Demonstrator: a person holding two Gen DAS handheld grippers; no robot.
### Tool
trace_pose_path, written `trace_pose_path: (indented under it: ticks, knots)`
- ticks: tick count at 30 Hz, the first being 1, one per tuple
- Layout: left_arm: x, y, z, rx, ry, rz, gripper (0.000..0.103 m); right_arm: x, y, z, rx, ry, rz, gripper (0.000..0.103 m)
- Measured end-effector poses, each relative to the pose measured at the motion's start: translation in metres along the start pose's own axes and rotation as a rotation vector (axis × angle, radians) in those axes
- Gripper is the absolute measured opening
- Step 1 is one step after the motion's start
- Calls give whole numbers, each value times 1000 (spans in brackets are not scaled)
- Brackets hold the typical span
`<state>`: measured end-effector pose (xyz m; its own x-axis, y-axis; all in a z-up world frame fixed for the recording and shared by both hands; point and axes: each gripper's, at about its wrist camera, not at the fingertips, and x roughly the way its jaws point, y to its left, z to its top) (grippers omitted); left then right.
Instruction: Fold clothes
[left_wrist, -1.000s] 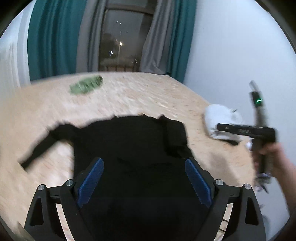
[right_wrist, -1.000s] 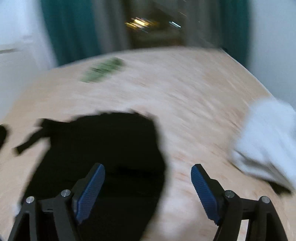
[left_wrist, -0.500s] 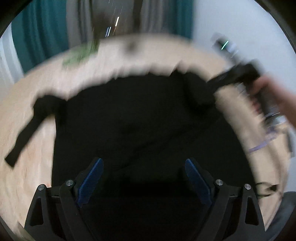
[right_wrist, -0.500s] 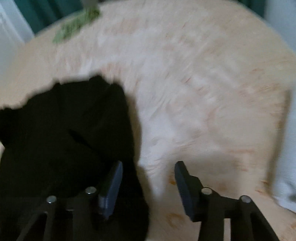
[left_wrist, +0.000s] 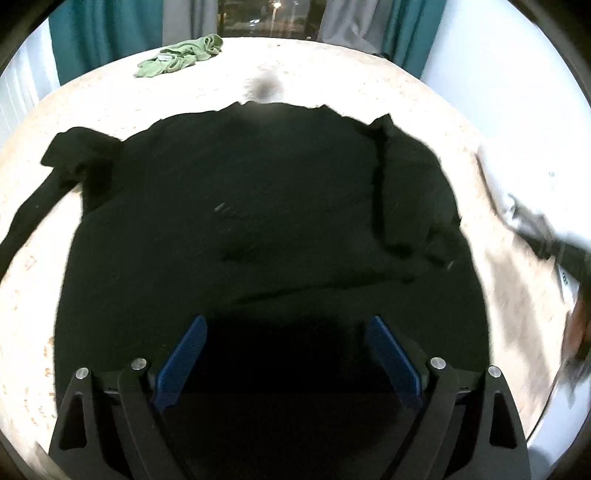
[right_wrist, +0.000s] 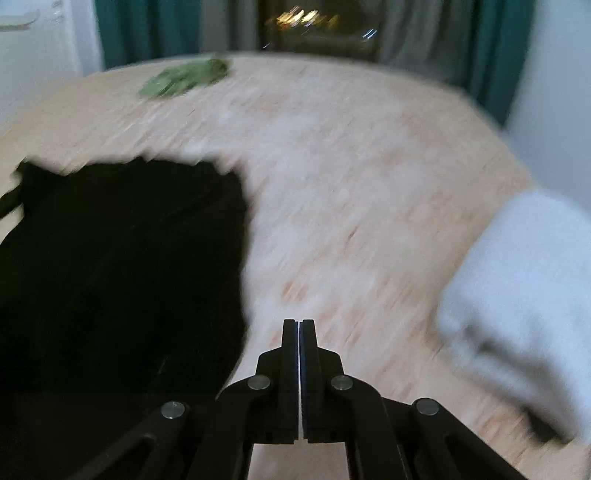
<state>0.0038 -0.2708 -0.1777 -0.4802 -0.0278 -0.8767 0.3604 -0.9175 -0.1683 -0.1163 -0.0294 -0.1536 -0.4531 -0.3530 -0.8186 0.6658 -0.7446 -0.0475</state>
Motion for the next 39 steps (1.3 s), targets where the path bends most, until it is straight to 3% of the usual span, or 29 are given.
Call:
trace_pose_path:
  ticks: [2, 3, 4, 9, 14, 18, 20, 23, 24, 25, 33, 39]
  knots:
    - [1, -11, 11, -31, -1, -16, 92, 10, 4, -18, -21, 59, 72, 24]
    - [2, -15, 17, -33, 2, -10, 92, 14, 7, -24, -31, 78, 106, 50]
    - [4, -20, 23, -36, 5, -4, 92, 16, 9, -24, -39, 65, 136, 65]
    - [32, -28, 36, 25, 65, 91, 92, 30, 13, -1, -11, -26, 271, 66]
    - [44, -26, 32, 23, 39, 104, 91, 64, 4, 38, 62, -55, 286, 63]
    - [54, -26, 33, 43, 34, 141, 72, 100, 11, 53, 46, 3, 301, 57]
    - [56, -29, 34, 61, 14, 160, 64, 109, 13, 52, 28, 25, 323, 47]
    - [55, -37, 38, 88, -25, 179, 34, 110, 14, 49, 16, 25, 338, 25]
    - [53, -41, 38, 99, -42, 187, 13, 107, 11, 48, 22, 17, 345, 7]
    - [50, -43, 38, 112, -56, 188, 9, 104, 9, 47, 28, 9, 347, 2]
    - [8, -54, 40, 185, -167, 123, 7, 51, -11, 40, 61, -71, 306, 1]
    - [-15, -29, 40, 76, -156, 55, 8, -8, 4, 11, 10, -130, 338, 1]
